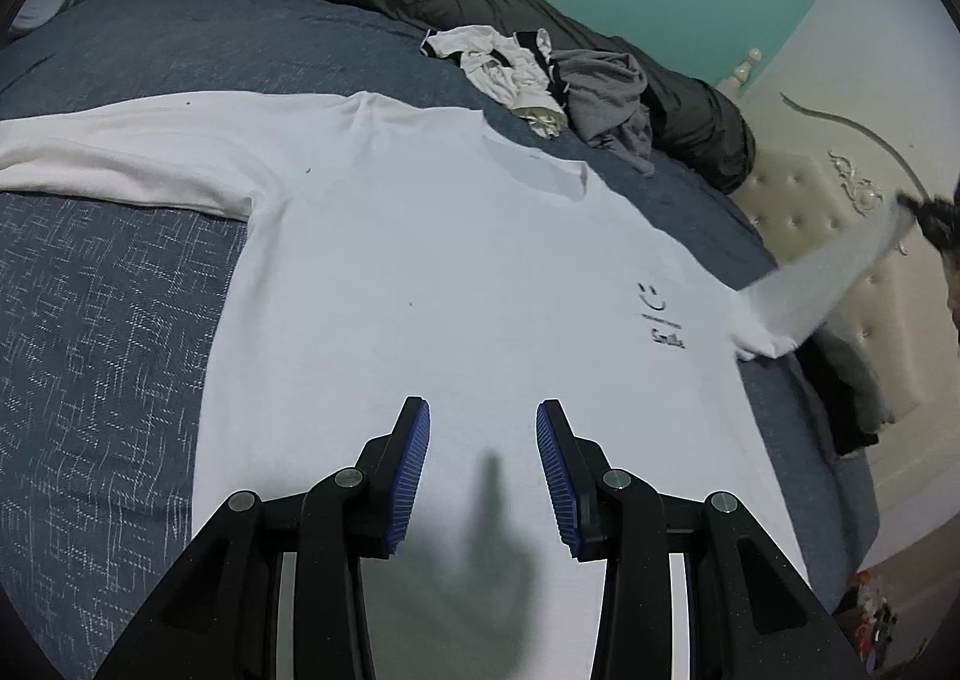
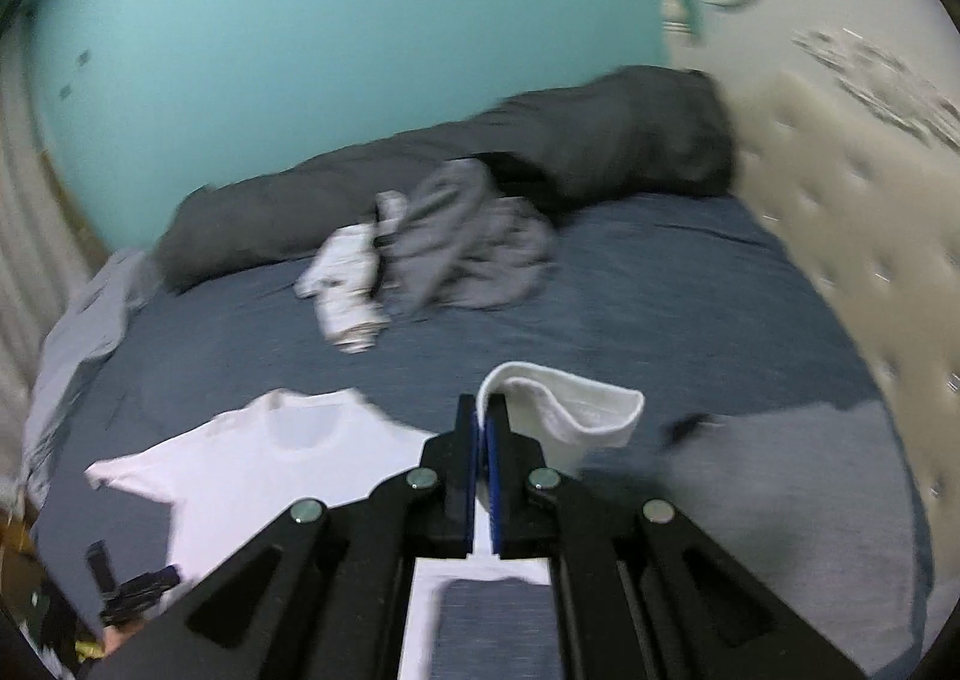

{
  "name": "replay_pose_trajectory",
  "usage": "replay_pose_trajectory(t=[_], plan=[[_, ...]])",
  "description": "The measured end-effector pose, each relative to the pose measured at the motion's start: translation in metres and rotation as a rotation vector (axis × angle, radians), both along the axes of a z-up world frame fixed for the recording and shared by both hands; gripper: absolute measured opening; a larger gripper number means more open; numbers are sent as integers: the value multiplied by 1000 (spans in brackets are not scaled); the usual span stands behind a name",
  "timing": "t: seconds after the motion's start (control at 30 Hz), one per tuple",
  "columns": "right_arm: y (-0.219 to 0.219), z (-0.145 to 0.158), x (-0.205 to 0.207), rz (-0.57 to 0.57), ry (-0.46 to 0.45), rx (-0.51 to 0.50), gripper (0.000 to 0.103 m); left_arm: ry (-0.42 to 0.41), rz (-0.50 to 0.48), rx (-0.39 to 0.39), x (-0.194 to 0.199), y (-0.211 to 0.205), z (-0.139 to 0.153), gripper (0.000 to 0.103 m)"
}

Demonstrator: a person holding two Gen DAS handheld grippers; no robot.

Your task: Fold clothes

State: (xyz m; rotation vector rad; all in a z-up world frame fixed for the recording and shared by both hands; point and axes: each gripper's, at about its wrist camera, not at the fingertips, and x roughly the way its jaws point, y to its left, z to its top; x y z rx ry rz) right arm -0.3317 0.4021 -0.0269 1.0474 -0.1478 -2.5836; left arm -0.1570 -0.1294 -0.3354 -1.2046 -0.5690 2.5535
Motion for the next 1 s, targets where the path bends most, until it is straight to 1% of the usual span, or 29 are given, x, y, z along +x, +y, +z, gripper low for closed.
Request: replay_pose_trajectory(t=[0.07, 0.3, 0.47, 0.5, 0.53, 0.63, 0.7, 0.73, 0.8, 0.87, 0.93, 1.0], plan=[[-40, 4, 6, 62, -3, -12, 2, 7, 2, 4, 4, -2, 3, 41], [-179, -20, 42, 282, -67, -29, 2, 26, 6, 43, 16, -17, 14, 41], [-278, -38, 67, 439, -113, -41, 2, 33, 30, 59, 24, -34, 19, 41], [-294, -43, 71, 464, -126, -46, 2, 30, 36, 62, 25, -37, 18, 42], [-308, -56, 74, 492, -154, -53, 2, 28, 41, 64, 25, -40, 17, 44], [-343, -105, 83, 543, -260, -39, 4, 21, 54, 70, 27, -48, 14, 45], [-356, -131, 90, 552, -310, -24, 9, 18, 59, 74, 27, -51, 13, 45], [-358, -139, 94, 554, -320, -21, 9, 16, 61, 75, 27, -53, 12, 45], [-354, -150, 102, 554, -318, -25, 10, 12, 62, 74, 26, -55, 10, 46], [-332, -157, 101, 509, -307, -68, 11, 4, 60, 73, 24, -54, 7, 46], [-303, -162, 97, 449, -292, -124, 18, -7, 52, 72, 21, -52, 3, 47], [-273, -170, 93, 385, -277, -172, 40, -21, 42, 62, 18, -48, -2, 49]])
